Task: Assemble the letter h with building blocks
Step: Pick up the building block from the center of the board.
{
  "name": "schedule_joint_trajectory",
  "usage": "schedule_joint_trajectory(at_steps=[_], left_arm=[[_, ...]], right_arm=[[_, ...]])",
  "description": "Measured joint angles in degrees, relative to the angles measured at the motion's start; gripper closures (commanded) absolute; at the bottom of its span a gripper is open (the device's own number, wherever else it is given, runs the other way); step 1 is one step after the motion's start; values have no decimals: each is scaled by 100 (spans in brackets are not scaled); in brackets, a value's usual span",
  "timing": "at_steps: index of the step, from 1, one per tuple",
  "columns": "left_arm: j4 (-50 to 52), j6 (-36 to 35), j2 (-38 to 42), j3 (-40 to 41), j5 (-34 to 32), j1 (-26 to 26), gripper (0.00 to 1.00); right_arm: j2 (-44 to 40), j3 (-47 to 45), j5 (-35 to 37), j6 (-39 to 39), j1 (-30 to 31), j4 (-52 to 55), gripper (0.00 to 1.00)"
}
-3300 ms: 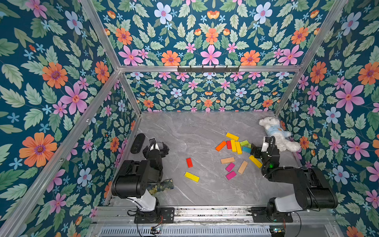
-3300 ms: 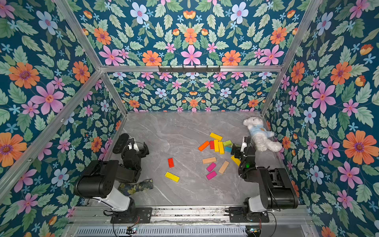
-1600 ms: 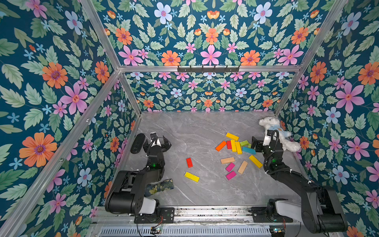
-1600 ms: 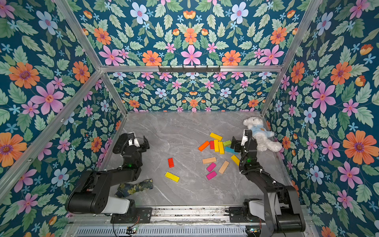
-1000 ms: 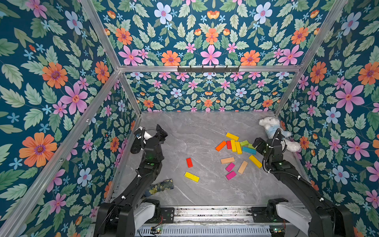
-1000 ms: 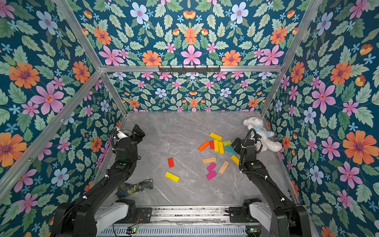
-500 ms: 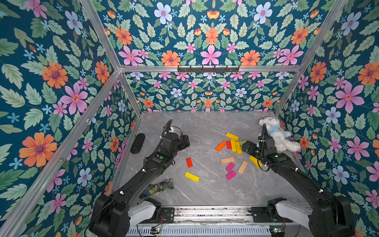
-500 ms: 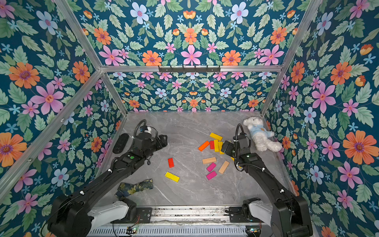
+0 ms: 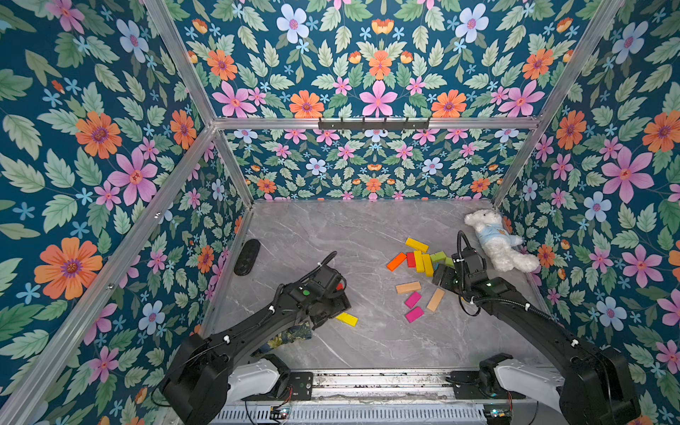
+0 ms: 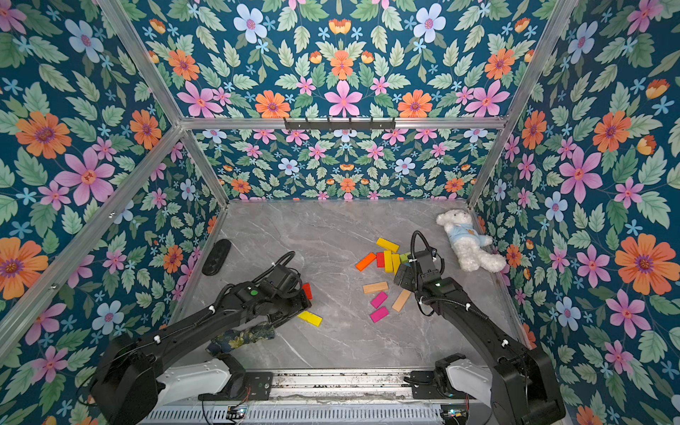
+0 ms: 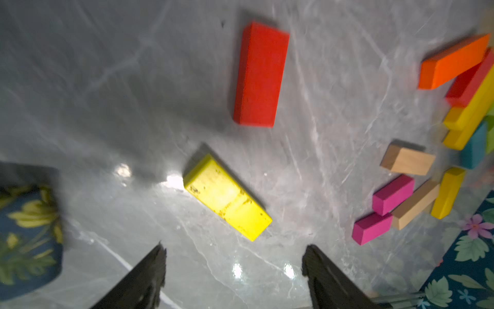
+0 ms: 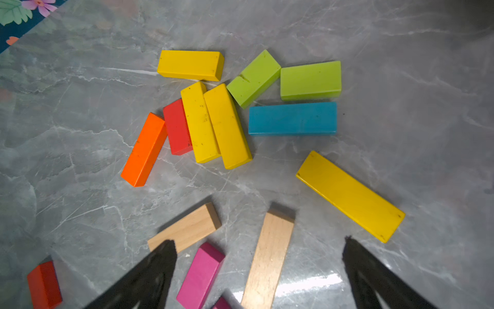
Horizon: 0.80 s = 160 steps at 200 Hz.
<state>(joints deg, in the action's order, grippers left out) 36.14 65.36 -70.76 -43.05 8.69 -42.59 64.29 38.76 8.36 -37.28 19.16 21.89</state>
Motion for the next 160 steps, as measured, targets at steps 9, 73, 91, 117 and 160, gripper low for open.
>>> schedule_joint_trajectory(at_steps=[9,73,91,117,160], left_arm=[[4,87,-243,-138,13,-129,18],[573,479,-1261,-656,-138,-608,20],[649,511,-1460,-656,-155,-640,22],[638,487,-1867,-807,-269,-651,24],[540,247,-2354,-1283,-463,-649,25]], right_arm=[[-46,-63,2,0,2,-24,1],[-295,-293,17,-2,2,-164,1],[-330,-350,20,-2,2,-221,1],[-334,-369,17,0,0,-254,1],[-400,-385,20,0,2,-308,1]])
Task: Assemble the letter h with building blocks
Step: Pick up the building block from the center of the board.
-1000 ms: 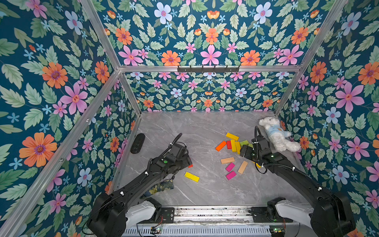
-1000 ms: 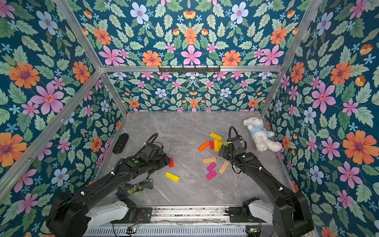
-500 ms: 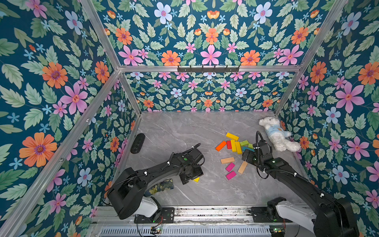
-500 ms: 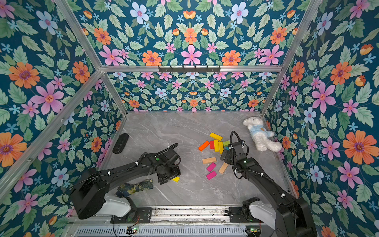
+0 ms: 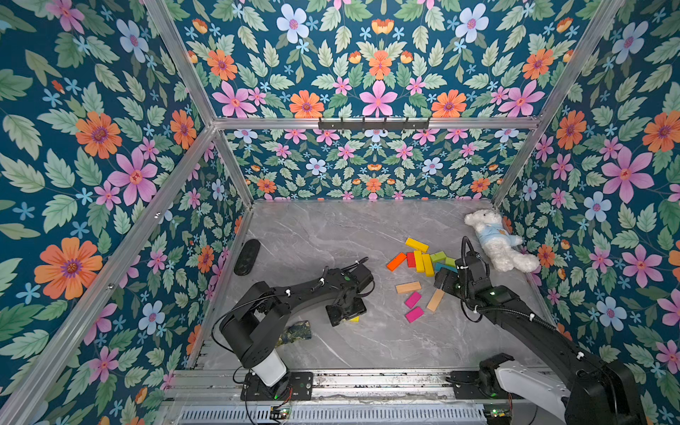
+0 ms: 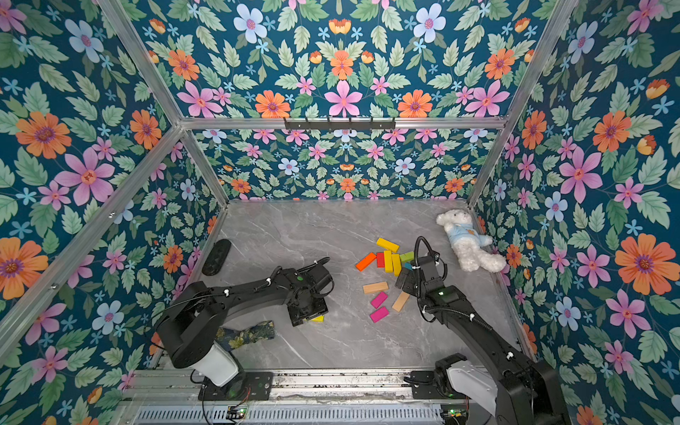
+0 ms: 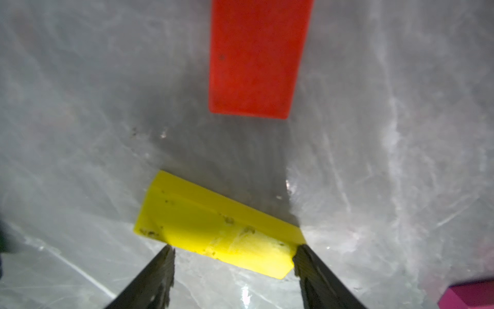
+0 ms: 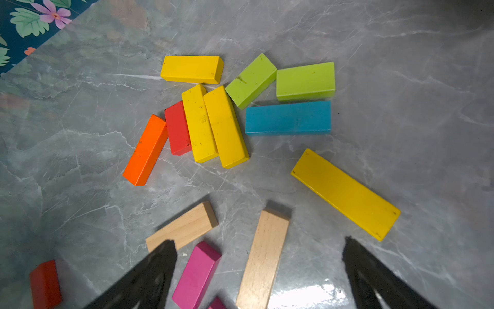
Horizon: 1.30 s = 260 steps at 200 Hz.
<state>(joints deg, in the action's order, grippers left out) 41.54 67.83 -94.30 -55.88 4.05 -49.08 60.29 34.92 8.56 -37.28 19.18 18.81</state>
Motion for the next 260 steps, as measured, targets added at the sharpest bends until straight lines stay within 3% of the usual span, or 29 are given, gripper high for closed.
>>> schedule_joint_trajectory(at_steps=[83,200,260], left_arm=[[-92,-374,98,319,-243,-11,15],[-118,-1408,155,-140,-1134,-48,12],[-59,-1504,11,-240,-1307,-262,14]], right_arm=[[105,-15,0,4,0,-114,1],[85,-37,4,4,0,-116,1],[107,-48,0,2,0,-162,1]])
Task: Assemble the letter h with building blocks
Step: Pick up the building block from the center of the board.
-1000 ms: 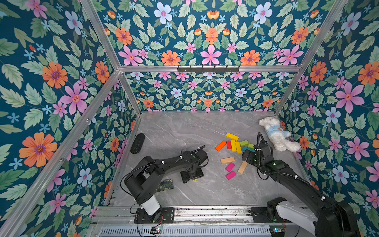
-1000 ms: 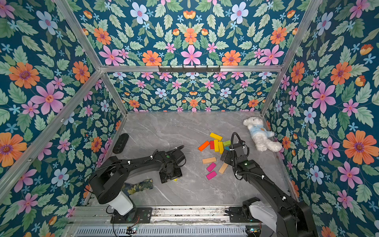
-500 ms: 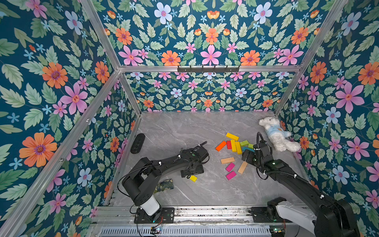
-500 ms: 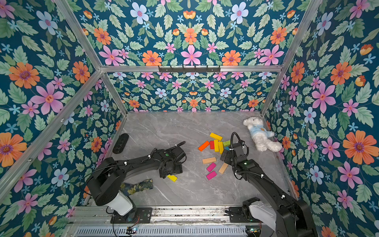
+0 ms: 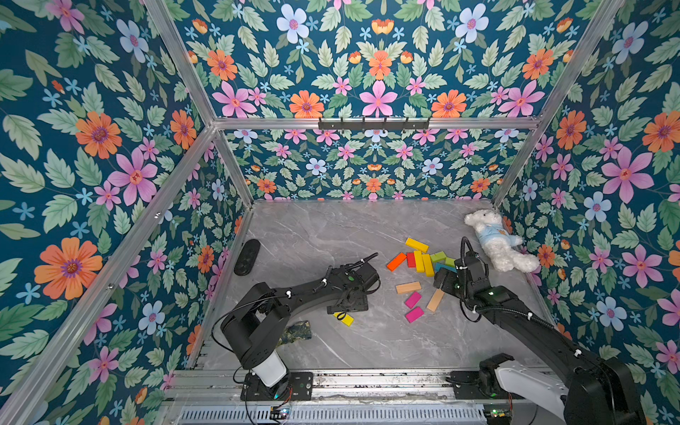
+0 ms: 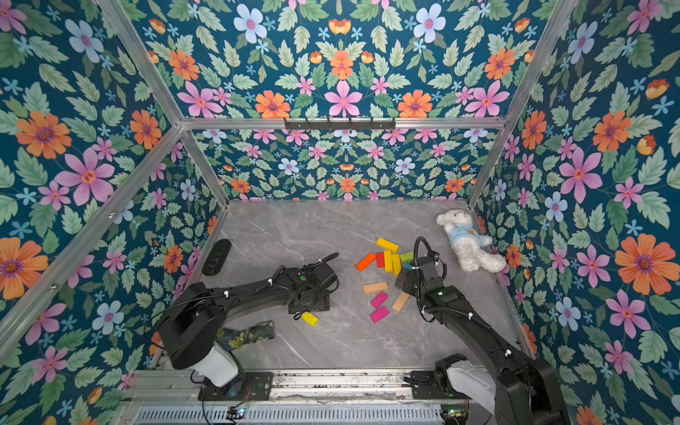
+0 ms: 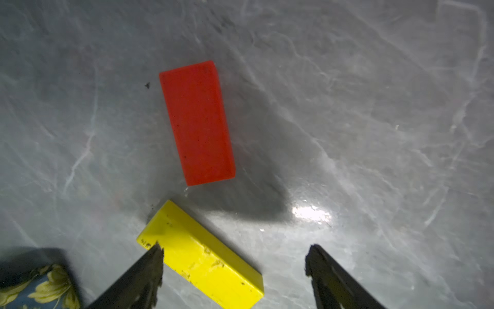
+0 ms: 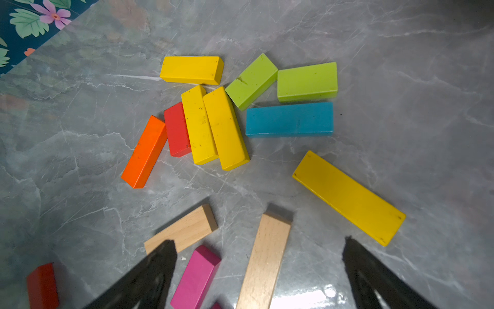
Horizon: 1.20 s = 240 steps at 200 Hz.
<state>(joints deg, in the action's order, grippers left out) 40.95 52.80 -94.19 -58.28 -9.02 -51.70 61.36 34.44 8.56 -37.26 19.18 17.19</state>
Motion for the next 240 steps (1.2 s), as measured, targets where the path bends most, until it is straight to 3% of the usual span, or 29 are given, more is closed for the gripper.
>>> schedule_joint_trajectory(at_steps=[67,128,174,240], left_arm=[[599,210,310,-190,-234,-243,13],[13,597,365,907,446,-317,12],[-254,612,282,903,350,-315,14],[-396,225,-31,638,-229,-214,43]], right_arm=[[7,-11,-2,0,0,-35,1],[61,-11,-48,0,0,-57,1],[4,-33,-48,0,0,-66,1],[7,-63,-66,0,0,-72,1]])
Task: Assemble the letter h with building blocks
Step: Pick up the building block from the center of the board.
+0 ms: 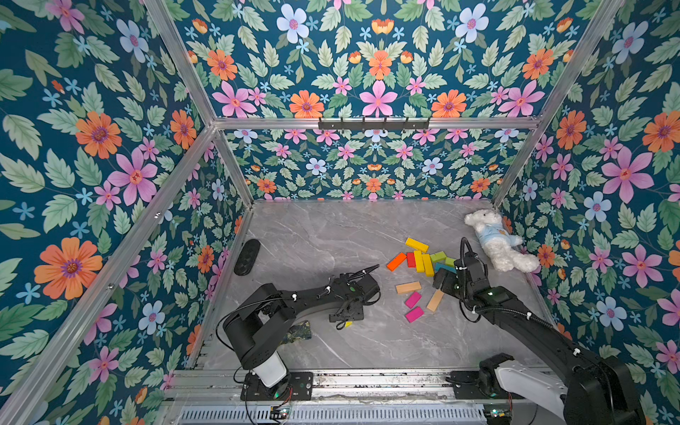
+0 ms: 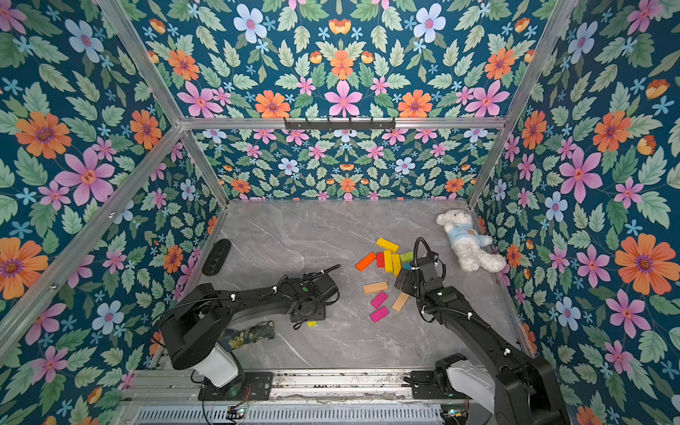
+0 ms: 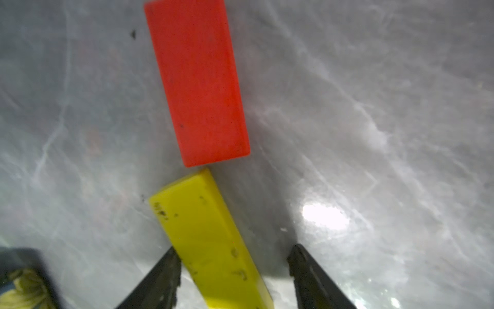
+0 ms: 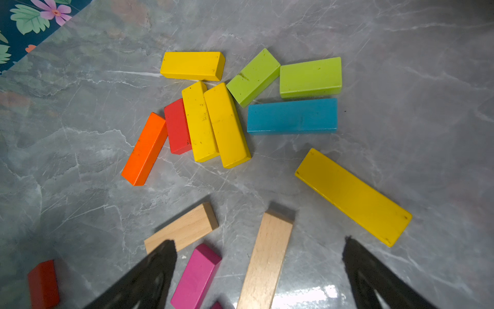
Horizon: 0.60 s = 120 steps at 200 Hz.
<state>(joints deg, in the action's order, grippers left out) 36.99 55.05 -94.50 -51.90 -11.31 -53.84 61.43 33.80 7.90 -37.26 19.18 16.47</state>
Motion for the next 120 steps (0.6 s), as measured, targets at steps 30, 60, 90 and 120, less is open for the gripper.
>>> schedule_joint_trajectory(at_steps=[30,60,90,120], left_arm=[[208,-168,15,0,-275,9,63],[424,-289,101,-13,-487,13,75],[566,-393,216,-96,-669,9,77],[807,-595,415,-634,-994,28,75]], right_arm=[[7,-2,0,0,0,0,1],[44,-2,0,0,0,0,1],[79,-2,-2,0,0,-2,1],[103,-2,-2,0,0,-2,1]])
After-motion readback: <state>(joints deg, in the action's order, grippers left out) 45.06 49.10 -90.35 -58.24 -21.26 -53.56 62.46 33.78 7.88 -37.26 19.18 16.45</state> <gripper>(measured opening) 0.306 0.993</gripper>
